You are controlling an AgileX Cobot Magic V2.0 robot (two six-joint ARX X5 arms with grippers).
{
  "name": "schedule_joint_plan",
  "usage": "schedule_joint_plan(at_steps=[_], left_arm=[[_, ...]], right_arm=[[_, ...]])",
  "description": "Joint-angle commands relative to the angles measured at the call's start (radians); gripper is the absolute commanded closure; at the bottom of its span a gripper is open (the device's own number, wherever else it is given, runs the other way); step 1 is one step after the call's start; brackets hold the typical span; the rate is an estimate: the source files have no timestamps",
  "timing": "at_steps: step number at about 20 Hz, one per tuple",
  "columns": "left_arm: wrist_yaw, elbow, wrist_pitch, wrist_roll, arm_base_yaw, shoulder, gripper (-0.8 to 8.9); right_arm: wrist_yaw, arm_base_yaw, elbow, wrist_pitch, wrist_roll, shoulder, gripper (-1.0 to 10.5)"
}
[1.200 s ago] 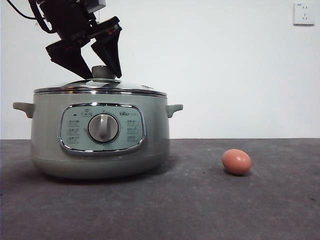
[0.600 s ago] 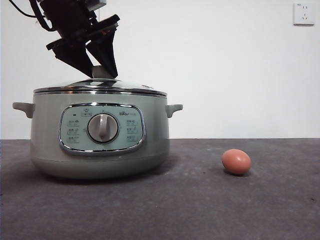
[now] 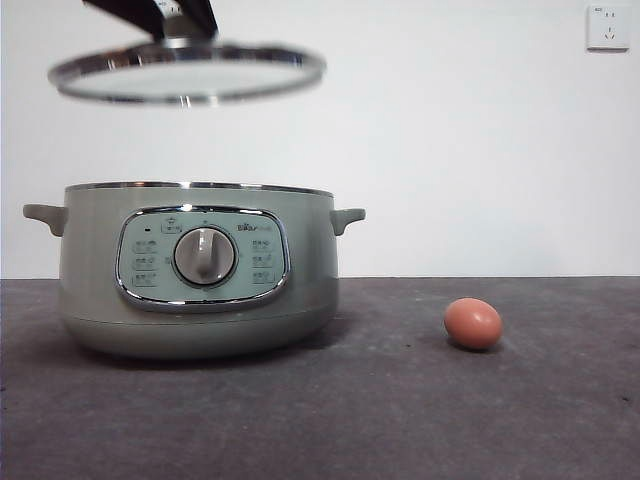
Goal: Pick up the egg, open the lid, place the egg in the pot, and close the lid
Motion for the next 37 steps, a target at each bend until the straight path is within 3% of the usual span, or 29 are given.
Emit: schedule_joint_plan(at_steps=[1,4,8,13,21,26,31,37], left_arm=[[0.01,0.019,-0.003,-0.006,0.019,-0.093,8.22],[0.008,0.019,-0.07,-0.015,0.065,-0.229,8.22],[0.007,0.018,-0.198,-0.015,0.135,-0.402,8.22],[-0.014,0.01,-0.349,-0.035,0.178,-0.586,8.22],[-0.08,0.009,-0.553,-0.086,0.179,-0.785,8.22],[-0.099,0.009,-0.591,-0.106,0.179,-0.826,8.22],[-0.099,0.009,-0.591,-0.108,0.179,-0.826,8.22],[-0.099,0.009,-0.591,-0.108,0.179,-0.826,8.22]], right_arm=[[-0.004,0.026,0.003,0.035,0.019,0.051,3.8],[0.001,0.106,0.003,0.085,0.021,0.153,3.8],[0.109,0.224,0.003,0.201,0.029,0.319,3.8],[0.2,0.302,0.003,0.3,0.029,0.528,3.8],[0.295,0.341,0.005,0.412,0.029,0.754,3.8],[0.306,0.341,0.005,0.444,0.029,0.814,3.9],[0.311,0.354,0.005,0.447,0.035,0.858,4.5],[0.319,0.387,0.005,0.471,0.059,0.862,8.0]])
